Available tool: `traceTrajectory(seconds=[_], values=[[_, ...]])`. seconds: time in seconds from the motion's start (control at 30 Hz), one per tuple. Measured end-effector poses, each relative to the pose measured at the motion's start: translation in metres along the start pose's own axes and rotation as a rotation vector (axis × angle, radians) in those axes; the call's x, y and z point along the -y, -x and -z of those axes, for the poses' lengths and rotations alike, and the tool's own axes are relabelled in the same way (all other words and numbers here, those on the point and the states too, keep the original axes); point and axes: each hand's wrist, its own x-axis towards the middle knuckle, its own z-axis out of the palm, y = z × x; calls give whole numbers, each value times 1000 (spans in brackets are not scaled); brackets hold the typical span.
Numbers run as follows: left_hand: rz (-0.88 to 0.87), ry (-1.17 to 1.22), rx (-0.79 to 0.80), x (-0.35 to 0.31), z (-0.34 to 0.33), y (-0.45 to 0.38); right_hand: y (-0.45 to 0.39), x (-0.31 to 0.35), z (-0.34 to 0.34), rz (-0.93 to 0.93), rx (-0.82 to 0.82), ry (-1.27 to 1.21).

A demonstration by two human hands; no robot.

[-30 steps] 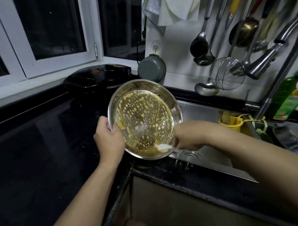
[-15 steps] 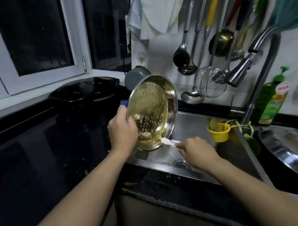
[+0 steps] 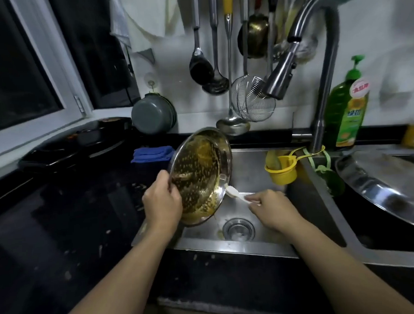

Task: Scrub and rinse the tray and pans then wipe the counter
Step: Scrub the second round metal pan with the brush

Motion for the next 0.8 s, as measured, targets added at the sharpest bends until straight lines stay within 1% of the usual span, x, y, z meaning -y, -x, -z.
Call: traceTrajectory(seconds=[0.13, 0.27, 0.33, 0.4, 0.47, 0.53, 0.6, 0.63, 0.73, 0.77, 0.8], values=[[-48, 3, 6, -5, -9, -2, -4, -6, 0, -60, 1, -58], [-11, 57, 6, -1, -20, -4, -10, -3, 2, -13, -15, -36], [22, 102, -17, 3, -22, -5, -23, -2, 15, -3, 18, 85], [63, 152, -39, 4, -22, -5, -32, -3, 24, 18, 62, 270], [117, 211, -67, 4, -21, -3, -32, -5, 22, 46, 7, 413], [122, 242, -85, 4, -20, -3, -29, -8, 9, 63, -39, 501], [102, 259, -88, 3, -21, -5, -28, -4, -1, 74, 15, 523], [93, 264, -89, 4, -22, -6, -27, 0, -5, 93, 78, 468], [77, 265, -94, 4, -23, -5, -11, 16, -11, 160, 391, 142], [85, 272, -102, 4, -23, -5, -7, 18, -9, 163, 415, 128], [99, 282, -113, 4, -23, -5, -11, 15, -5, 142, 361, 172]])
